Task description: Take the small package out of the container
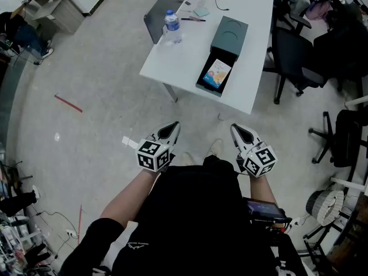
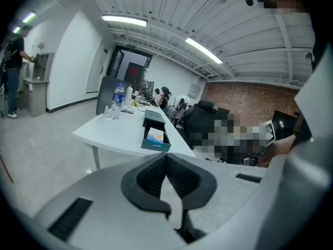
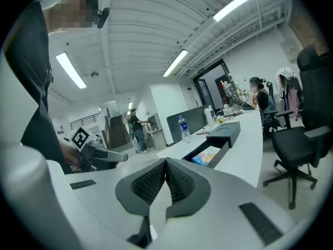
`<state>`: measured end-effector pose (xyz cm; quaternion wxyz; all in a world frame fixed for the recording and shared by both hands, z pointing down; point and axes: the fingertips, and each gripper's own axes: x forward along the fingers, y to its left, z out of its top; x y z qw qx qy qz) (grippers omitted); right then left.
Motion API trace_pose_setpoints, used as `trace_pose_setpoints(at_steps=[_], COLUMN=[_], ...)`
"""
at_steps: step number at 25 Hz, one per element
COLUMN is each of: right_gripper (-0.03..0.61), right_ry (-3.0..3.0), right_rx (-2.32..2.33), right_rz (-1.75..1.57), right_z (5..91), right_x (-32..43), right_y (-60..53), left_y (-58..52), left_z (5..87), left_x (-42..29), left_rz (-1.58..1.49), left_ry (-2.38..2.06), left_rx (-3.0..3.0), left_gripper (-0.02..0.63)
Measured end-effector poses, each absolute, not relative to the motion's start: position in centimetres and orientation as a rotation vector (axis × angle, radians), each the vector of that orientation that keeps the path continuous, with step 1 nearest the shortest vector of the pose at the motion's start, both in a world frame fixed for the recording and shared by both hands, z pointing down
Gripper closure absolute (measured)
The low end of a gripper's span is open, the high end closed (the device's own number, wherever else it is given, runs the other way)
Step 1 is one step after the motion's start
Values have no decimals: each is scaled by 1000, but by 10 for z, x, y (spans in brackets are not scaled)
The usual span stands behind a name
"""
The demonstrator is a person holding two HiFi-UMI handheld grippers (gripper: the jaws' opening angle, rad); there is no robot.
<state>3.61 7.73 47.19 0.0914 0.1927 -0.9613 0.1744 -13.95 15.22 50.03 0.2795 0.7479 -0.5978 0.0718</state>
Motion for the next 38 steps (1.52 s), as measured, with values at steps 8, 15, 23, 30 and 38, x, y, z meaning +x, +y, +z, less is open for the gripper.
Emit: trace_pose_setpoints(at_steps=[8,15,23,30,38], right_gripper=[554,552,552,552,554], right_ry=[-2849,-2850,-2847,-2847,-2829], right_rx=[632,698,700,692,690], right_rz=[491,475,448,439,453], right_z=[467,461,459,458,463], right_x=[34,35,29,18,18], right_y=[122,139,147,146,140], left_y=[195,210,221,223,212], left_z=[505,504,507,509,513], left_x=[-152,-156,-164,-177,-181], left_rz=[196,176,149,139,156], left_ry=[-1581,-1562,-1574,-1597,-1598], left_rx=[2025,2049,2043,2030,2012], left_gripper=[606,606,605,606,605])
